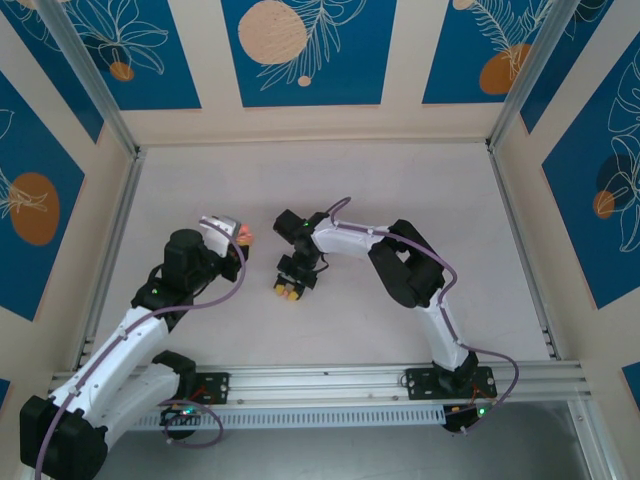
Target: Insert the wireless bluetooth earbuds into the charging case
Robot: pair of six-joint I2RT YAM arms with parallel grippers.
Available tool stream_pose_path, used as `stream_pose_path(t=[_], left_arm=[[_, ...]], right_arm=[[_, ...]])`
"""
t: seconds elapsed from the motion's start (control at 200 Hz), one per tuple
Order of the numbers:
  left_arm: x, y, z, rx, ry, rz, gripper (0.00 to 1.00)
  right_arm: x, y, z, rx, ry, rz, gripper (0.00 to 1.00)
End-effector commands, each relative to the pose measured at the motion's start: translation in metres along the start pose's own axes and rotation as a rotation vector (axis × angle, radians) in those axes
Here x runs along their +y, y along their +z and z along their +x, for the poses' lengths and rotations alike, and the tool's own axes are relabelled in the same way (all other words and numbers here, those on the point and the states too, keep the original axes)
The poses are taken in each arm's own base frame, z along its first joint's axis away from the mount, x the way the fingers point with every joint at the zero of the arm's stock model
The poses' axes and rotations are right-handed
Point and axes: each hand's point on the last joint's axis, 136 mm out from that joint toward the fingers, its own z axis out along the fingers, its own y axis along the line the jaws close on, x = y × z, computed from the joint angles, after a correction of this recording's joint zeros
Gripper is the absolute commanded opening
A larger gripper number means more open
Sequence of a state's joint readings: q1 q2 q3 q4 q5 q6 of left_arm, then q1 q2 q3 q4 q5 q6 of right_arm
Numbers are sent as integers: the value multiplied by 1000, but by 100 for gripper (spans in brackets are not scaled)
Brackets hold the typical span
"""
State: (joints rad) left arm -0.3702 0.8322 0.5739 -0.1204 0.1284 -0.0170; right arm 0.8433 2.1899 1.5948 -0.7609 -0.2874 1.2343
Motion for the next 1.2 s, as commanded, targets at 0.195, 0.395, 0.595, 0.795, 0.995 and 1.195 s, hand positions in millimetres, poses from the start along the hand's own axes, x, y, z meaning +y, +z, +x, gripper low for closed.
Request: stream_pose_path(t=[0.195,0.395,0.595,0.795,0.995,1.195], left_arm=[[2,-1,-2,-17,12,-2,17],[1,-2,-1,-11,13,3,17],[1,-2,-2,-10,17,7,17],[0,-3,-2,-2,23,11,17],[0,-3,-3,-1,29,11,17],[-2,-3,-2,3,30,19,17]], right_arm=[[-10,-13,1,-20,-177,75,20],[-32,-27,1,5,-391,144,20],[-66,-43,-2,35,-599,244,21],[-88,-55,-10,64,-750,337,22],[-100,-56,-17,95,-843,427,25],[-97,-59,-24,75,-915,459,31]])
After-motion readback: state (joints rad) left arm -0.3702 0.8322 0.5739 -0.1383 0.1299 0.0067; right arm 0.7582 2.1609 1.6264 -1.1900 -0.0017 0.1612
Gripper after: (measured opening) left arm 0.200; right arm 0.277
